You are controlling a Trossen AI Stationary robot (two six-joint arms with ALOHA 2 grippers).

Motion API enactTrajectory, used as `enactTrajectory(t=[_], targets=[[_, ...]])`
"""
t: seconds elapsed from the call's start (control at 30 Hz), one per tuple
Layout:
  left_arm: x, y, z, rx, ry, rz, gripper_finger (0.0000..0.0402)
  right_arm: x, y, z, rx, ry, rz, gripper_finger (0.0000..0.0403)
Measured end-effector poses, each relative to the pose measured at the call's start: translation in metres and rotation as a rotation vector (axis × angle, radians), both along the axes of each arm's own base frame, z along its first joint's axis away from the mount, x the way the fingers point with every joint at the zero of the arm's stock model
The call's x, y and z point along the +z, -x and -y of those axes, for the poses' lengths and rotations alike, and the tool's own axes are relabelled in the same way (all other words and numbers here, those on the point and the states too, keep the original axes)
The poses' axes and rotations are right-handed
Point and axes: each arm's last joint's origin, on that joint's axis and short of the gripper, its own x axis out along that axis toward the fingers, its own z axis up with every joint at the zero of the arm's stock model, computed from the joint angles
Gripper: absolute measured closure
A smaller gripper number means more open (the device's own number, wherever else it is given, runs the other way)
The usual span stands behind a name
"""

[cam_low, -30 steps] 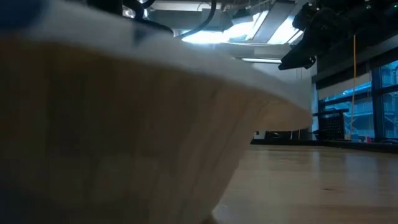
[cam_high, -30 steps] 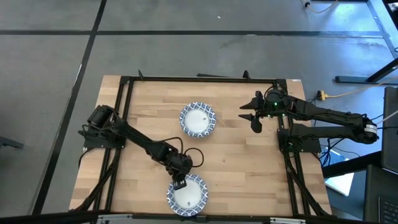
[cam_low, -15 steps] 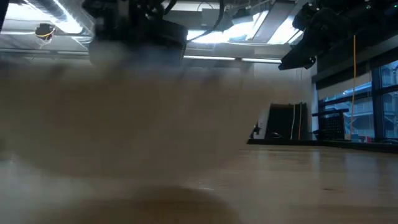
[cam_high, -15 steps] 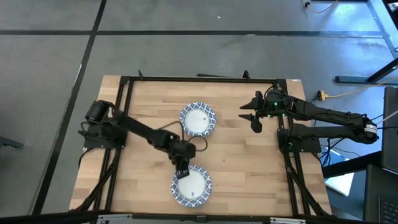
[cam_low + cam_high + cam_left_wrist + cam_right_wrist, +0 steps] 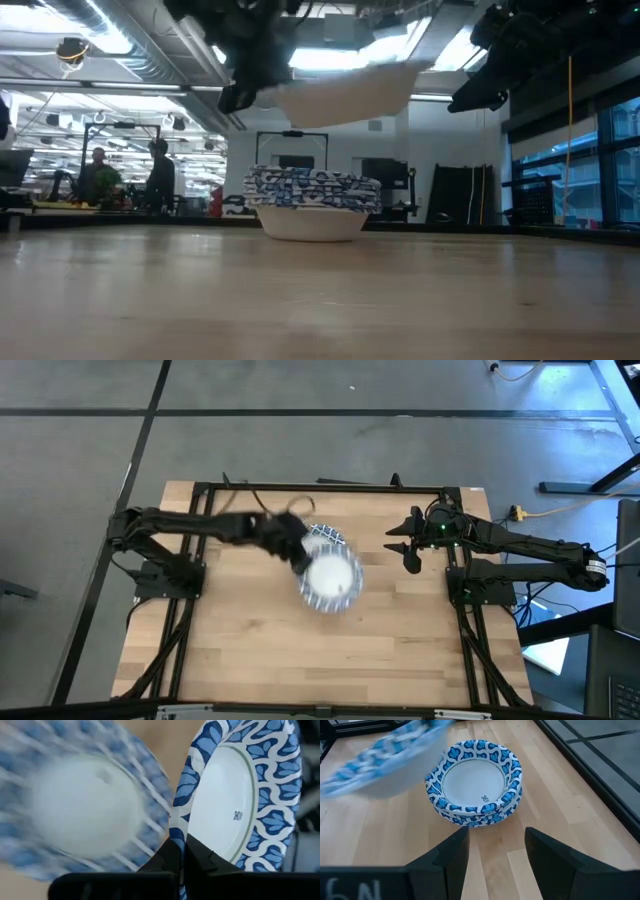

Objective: Nest bowls inside each other
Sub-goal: Stack the blue patterned bowl on the stacked blue patterned bowls

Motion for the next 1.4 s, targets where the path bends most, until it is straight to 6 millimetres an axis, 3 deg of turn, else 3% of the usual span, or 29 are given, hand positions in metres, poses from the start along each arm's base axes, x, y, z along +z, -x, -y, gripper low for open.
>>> enactTrajectory(t=[0.2,0.4,1.07,1.4], targets=[[0.003,0.016,-0.063,0.193,-0.021,0.007,0.0401,0.000,0.000,0.000,-0.002,-0.003,0.001,0.0210],[-0.011,0.024,-0.094,0.259,0.056,-0.049,0.0401,0.000,0.000,0.000,-0.003,-0.006,0.002,0.0210],[-0.053,0.014,-0.092,0.223,0.160,-0.253,0.0400,0.000,0.000,0.000,0.000,0.003,0.004,0.0210],[-0.051,0.013,-0.093,0.200,0.126,-0.234,0.0345,0.000,0.000,0.000,0.000,0.003,0.003,0.0210]])
